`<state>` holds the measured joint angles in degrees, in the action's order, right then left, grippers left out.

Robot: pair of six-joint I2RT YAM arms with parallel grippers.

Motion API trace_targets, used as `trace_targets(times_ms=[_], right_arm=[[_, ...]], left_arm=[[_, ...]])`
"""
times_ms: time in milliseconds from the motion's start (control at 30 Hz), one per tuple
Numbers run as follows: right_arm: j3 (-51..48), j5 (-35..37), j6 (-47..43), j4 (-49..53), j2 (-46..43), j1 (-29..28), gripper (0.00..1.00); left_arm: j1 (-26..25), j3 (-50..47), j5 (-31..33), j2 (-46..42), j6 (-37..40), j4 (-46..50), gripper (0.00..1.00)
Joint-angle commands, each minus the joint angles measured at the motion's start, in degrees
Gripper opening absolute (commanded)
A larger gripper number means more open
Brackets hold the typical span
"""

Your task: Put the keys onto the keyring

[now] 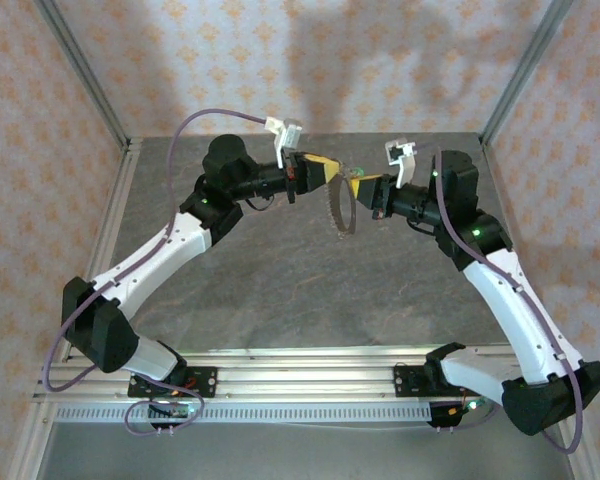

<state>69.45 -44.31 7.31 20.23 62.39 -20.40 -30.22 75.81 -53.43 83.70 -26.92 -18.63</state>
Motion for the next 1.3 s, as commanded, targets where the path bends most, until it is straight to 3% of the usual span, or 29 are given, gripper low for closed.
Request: trace_targets(times_ms=[0, 333, 533, 633, 733, 833, 1033, 1267], right_arm=[[-2.4, 1.6, 2.0, -2.9, -0.6, 0.3, 0.00], [-4.2, 2.8, 4.8, -6.9, -0.5, -1.3, 0.00], [-3.0, 2.6, 3.4, -5.5, 0.9, -1.3, 0.00], [-1.7, 2.2, 2.3, -4.1, 1.7, -1.2, 0.00], [-0.4, 1.5, 1.4, -2.8, 2.5, -0.9, 0.00], [0.9, 0.5, 0.5, -1.5, 3.6, -0.6, 0.00], [3.9, -1.2, -1.6, 1.2, 5.1, -0.5, 0.00], [8.1, -4.2, -6.7, 6.8, 7.9, -0.4, 0.00]], left_arm=[[0.6, 0.8, 0.8, -3.5, 0.0, -3.5, 0.00], [-0.3, 0.4, 2.3, -3.1, 0.2, -2.9, 0.00], [-0.4, -2.9, 9.2, -5.0, 0.6, -1.6, 0.00], [-0.4, -4.9, 12.0, -6.5, 1.5, 0.4, 0.12], [-0.4, -5.9, 13.6, -8.1, 5.0, 5.3, 0.34], [-0.6, -6.3, 14.9, -9.5, 9.7, 12.2, 0.44], [-0.9, -6.4, 15.9, -10.6, 16.1, 21.1, 0.50], [-0.9, -6.9, 17.2, -10.6, 18.0, 22.7, 0.51]])
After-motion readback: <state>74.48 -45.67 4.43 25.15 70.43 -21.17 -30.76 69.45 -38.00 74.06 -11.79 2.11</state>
